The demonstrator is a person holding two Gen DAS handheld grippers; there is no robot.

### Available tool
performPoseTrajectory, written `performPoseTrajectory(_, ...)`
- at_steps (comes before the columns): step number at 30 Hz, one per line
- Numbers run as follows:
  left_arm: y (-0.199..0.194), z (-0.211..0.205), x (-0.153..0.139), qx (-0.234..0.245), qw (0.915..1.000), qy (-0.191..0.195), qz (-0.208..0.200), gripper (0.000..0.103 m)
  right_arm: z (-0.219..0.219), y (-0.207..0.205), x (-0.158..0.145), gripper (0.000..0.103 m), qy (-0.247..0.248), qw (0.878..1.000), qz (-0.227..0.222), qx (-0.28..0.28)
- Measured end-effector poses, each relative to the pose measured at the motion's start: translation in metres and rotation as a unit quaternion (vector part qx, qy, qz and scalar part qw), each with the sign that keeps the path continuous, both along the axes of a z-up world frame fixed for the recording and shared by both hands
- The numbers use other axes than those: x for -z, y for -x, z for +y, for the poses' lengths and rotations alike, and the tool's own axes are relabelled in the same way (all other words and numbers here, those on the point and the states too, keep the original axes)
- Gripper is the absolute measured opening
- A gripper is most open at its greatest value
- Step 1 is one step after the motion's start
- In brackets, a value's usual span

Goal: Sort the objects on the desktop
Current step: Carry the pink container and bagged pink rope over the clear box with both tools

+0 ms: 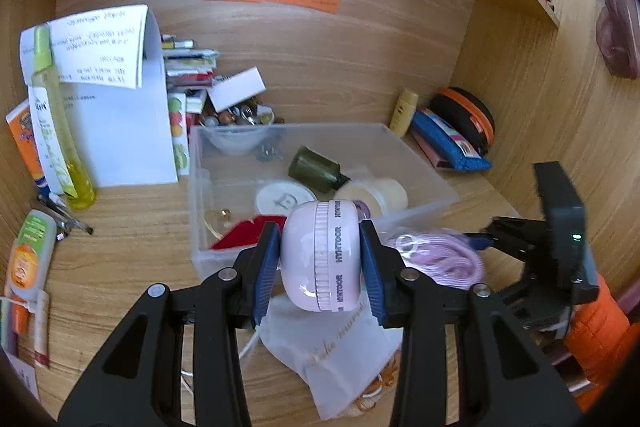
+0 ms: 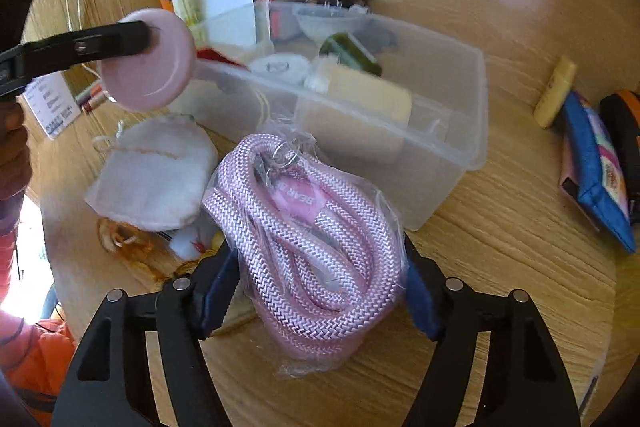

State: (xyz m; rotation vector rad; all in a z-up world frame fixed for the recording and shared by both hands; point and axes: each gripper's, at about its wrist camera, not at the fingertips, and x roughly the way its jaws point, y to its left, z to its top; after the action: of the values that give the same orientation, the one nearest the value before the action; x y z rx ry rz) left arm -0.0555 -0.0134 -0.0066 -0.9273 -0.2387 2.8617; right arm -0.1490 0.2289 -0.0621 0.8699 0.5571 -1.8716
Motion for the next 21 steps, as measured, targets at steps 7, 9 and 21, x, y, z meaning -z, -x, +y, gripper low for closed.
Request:
performPoseTrajectory(7, 0.005, -0.009, -0.012, -0.017, 0.9997, 0.002, 0.02, 0.039, 0.017, -0.01, -0.04, 0.069, 0.046, 0.999, 0.025, 0.01)
performPoseTrajectory(9, 0.007, -0.013, -0.015, -0.021, 0.9995, 0.0, 0.023, 0.039, 0.02, -0.01, -0.051, 0.069, 0.059, 0.998, 0.031, 0.012)
performPoseTrajectory(21, 0.037, -0.039, -0.034, -0.065, 0.997, 0.013, 0.039, 0.039, -0.015, 0.028, -0.083, 0.069, 0.108, 0.992, 0.049, 0.048)
